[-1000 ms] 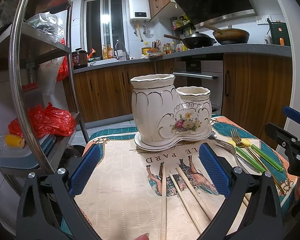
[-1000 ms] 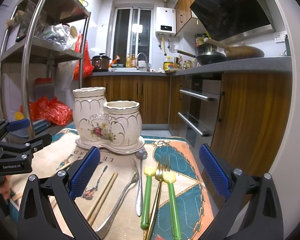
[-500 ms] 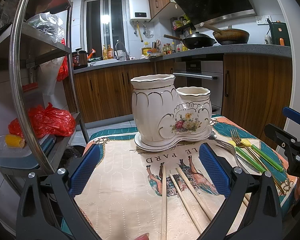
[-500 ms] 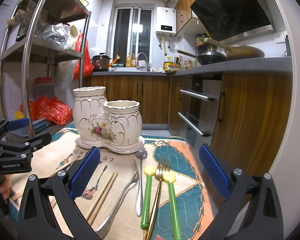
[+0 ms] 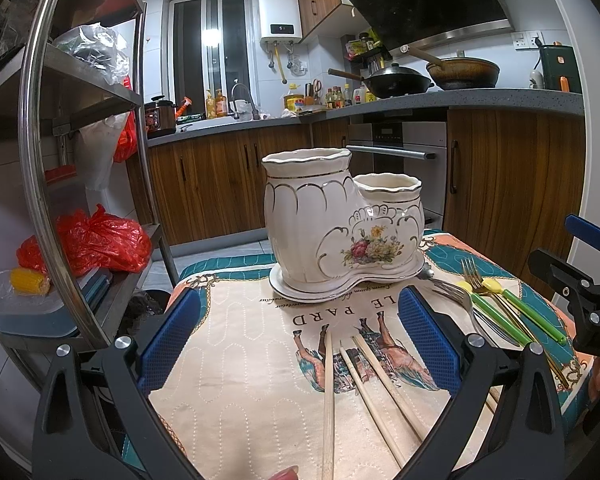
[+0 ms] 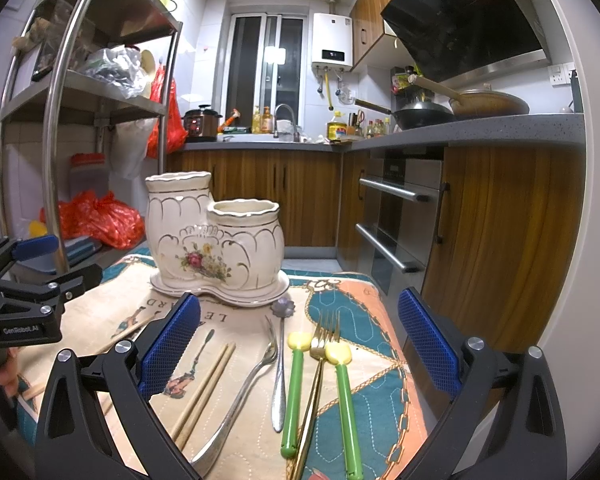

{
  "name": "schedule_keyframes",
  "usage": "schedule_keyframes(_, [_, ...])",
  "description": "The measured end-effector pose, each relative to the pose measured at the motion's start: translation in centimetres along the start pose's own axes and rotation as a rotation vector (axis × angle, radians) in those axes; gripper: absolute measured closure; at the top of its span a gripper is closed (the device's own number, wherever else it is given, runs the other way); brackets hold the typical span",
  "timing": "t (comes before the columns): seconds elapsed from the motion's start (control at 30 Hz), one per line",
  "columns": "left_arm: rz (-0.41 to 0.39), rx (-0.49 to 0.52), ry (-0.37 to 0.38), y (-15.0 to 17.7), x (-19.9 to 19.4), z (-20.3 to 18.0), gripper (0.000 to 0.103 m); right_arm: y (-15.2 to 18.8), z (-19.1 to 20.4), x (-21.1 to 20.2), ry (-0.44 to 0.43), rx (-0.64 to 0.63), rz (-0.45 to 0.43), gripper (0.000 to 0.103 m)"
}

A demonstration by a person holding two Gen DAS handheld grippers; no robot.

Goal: Organize utensils

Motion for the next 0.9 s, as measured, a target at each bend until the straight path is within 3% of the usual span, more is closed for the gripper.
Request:
schedule_keyframes(0.67, [0.007,0.006,0.011,0.22,0.1,-0.19,0.005,0.12,0.18,0.21,0.001,-0.002,0.002,0.005])
schedule_keyframes(0.9, [0.002,0.069,0.014,0.17,-0.27,-0.95,0.005,0.02,0.01,0.05,0.014,-0.007,0.002,0.005])
Point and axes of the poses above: each gripper's, at about its wrist camera, not at the fingertips, and x roughly the way its jaws point, z to its left, y to its underside, the point moved 10 cm from there along x, roughly the way its jaws point, and after that the axes turned 15 degrees about z, right-handed, at the moved point
